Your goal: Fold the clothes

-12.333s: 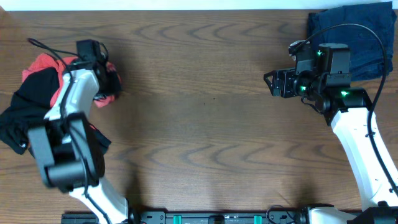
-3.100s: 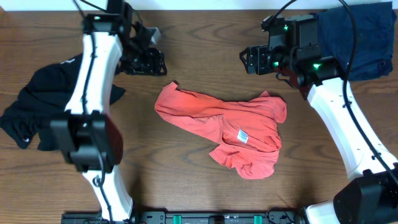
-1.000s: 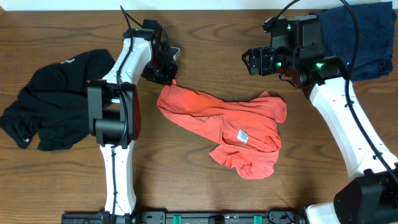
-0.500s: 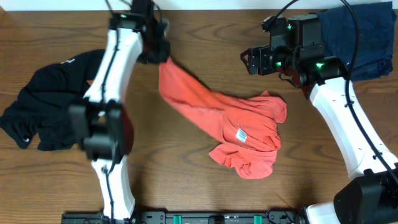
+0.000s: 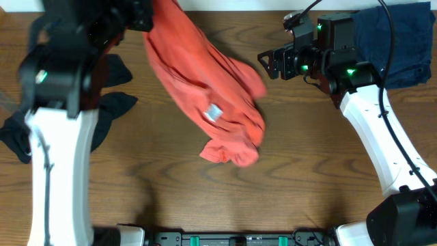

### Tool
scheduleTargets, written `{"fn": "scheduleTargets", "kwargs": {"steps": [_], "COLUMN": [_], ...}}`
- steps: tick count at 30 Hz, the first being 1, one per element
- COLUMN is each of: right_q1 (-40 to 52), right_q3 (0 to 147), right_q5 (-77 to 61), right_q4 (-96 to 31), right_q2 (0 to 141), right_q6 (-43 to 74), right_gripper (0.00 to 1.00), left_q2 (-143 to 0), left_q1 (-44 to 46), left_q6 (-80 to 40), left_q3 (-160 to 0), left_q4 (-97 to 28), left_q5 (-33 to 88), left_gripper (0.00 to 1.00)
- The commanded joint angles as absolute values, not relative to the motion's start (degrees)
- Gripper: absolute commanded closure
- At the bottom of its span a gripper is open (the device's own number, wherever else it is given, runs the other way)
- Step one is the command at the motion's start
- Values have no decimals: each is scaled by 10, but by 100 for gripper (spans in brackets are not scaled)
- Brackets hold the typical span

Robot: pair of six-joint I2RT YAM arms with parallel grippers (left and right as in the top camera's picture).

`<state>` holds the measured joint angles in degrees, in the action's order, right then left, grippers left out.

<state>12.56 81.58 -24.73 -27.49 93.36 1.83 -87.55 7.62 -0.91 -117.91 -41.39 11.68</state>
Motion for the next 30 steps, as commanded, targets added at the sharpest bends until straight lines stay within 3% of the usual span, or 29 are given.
{"fn": "scheduleTargets", "kwargs": {"steps": [1,15,30], "right_q1": [126,143,228], "right_q3": [818,818,817], "right_q5": [-291,-339,-333], "right_q4": [-274,-271,-266], "right_q2": [934,934,969], "right_q6": [-5,-10,-67], "right_gripper": [16,16,14], "left_q2": [-839,-826,-825], "left_q1": [75,75,75], "left_q6": [-48,-144,-184], "left_q3": [-1188,-1188,-1188], "left_q4": [-387,-267,-205], "left_q5": [135,235,236], "left_gripper": [94,94,94]}}
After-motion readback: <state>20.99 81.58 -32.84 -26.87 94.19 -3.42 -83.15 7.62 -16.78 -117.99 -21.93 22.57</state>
